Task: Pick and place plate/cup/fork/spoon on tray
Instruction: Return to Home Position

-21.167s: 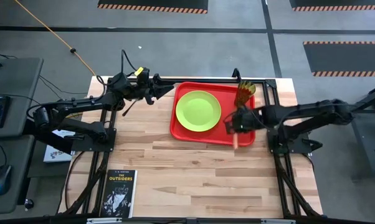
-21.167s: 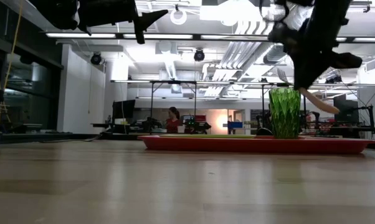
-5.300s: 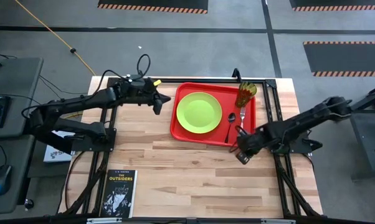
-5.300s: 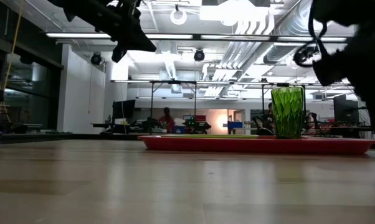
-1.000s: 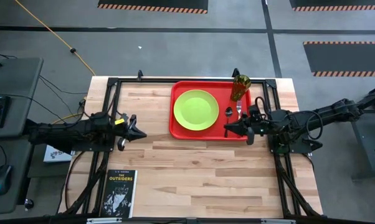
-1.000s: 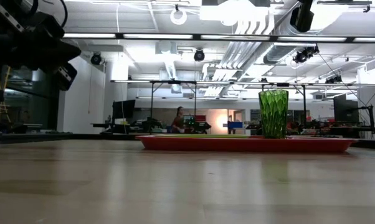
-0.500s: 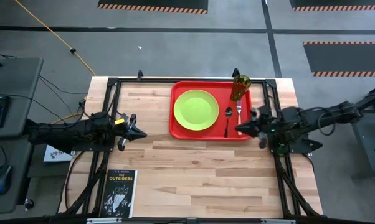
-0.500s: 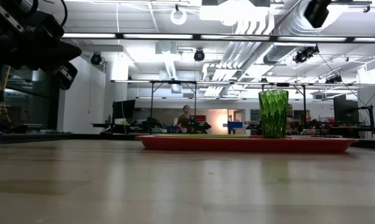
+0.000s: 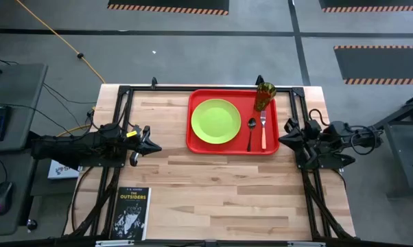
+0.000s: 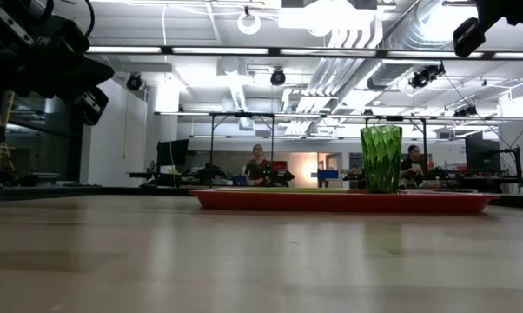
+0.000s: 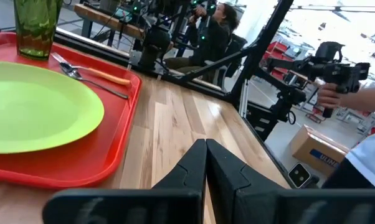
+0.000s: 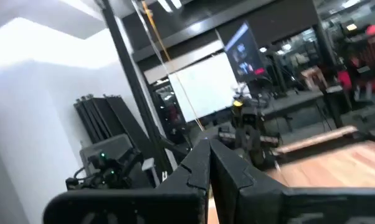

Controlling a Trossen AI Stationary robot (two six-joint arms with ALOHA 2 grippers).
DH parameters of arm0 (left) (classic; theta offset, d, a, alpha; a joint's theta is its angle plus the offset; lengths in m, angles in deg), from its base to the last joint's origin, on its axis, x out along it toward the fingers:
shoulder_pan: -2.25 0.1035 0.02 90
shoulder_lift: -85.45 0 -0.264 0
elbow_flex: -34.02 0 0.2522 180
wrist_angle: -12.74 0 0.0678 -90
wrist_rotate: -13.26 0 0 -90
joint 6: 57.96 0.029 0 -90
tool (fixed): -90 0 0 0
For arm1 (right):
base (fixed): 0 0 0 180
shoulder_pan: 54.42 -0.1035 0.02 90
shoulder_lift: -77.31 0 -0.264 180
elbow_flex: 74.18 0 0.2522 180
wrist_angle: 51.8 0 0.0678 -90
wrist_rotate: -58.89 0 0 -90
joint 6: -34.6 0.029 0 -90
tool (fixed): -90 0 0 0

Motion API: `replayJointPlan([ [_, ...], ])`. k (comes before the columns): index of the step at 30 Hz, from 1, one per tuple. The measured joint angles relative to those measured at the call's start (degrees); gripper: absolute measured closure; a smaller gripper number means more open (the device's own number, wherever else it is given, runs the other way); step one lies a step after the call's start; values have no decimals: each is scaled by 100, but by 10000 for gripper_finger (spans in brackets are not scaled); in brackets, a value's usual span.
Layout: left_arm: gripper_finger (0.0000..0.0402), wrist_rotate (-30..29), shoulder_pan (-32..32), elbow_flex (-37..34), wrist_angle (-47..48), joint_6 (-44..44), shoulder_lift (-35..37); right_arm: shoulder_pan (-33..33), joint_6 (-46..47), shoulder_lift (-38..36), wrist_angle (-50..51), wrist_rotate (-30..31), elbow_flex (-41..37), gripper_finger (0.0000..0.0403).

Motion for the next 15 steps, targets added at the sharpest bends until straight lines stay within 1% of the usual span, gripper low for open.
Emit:
replayJointPlan([
  [3,401,-66,1,3,-13,-1,-30,196,-213,-52,142,-184,-59,403],
  [6,401,-91,1,6,12,-4,-57,397,-483,-122,121,-204,-170,403],
  [12,401,-85,0,6,-18,0,-67,764,-830,-116,196,-1,-617,403],
  [15,401,-85,1,6,29,0,-70,881,-821,-116,193,121,-870,403],
])
